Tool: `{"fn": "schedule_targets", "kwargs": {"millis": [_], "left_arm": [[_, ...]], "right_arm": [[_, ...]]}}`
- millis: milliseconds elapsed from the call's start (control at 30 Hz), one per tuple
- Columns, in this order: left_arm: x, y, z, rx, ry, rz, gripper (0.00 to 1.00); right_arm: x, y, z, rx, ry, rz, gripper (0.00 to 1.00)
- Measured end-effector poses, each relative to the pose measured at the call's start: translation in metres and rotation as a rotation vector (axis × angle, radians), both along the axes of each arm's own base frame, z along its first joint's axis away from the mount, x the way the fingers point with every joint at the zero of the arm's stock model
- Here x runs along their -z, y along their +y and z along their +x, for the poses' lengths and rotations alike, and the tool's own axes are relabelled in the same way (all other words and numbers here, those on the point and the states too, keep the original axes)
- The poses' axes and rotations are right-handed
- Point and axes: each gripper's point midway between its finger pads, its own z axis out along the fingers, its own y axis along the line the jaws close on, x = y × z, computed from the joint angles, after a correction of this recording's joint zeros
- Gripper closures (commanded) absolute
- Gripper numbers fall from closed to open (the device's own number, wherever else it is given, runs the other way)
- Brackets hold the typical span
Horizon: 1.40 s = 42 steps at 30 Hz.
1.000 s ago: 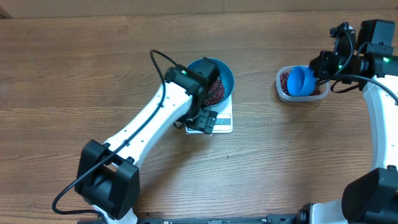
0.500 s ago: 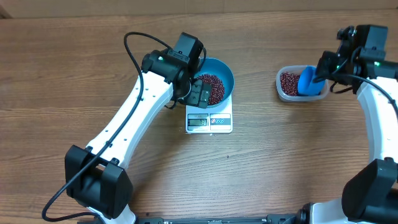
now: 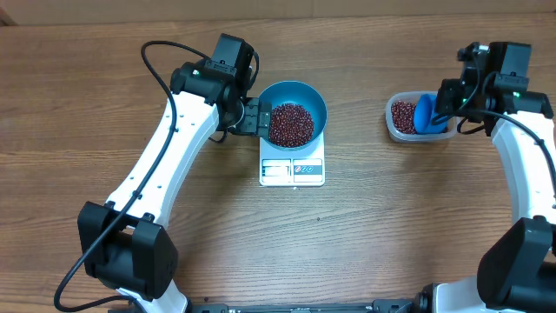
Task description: Scoop item into bowl and weigh 150g on scale
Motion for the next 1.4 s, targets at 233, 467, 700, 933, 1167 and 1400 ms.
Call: {"fn": "schedule_targets", "kwargs": {"millis": [233, 467, 700, 933, 1167, 1400], "left_arm": [[-0.003, -0.003, 0.01, -0.001, -0.042, -0.016, 0.01], [-0.003, -0.004, 0.01, 0.0, -0.04, -0.019, 0.0], [-0.003, -0.004, 0.01, 0.0, -0.04, -0.019, 0.0], [-0.003, -0.004, 0.01, 0.0, -0.041, -0.019, 0.0], [-0.003, -0.004, 0.01, 0.0, -0.04, -0.019, 0.0], [-0.003, -0.004, 0.01, 0.0, -0.04, -0.019, 0.01]], "right_arm": [[-0.022, 0.015, 0.01, -0.178, -0.036, -0.186, 0.96], [-0.024, 0.024, 0.008, -0.273, 0.005, -0.404, 0.96], [0.002, 0.025, 0.011, -0.287, 0.084, -0.506, 0.96], [0.035, 0.038, 0.017, -0.328, 0.157, -0.588, 0.96], [0.045, 0.05, 0.017, -0.275, 0.151, -0.458, 0.96], [0.049, 0.062, 0.019, -0.211, 0.127, -0.228, 0.96]]}}
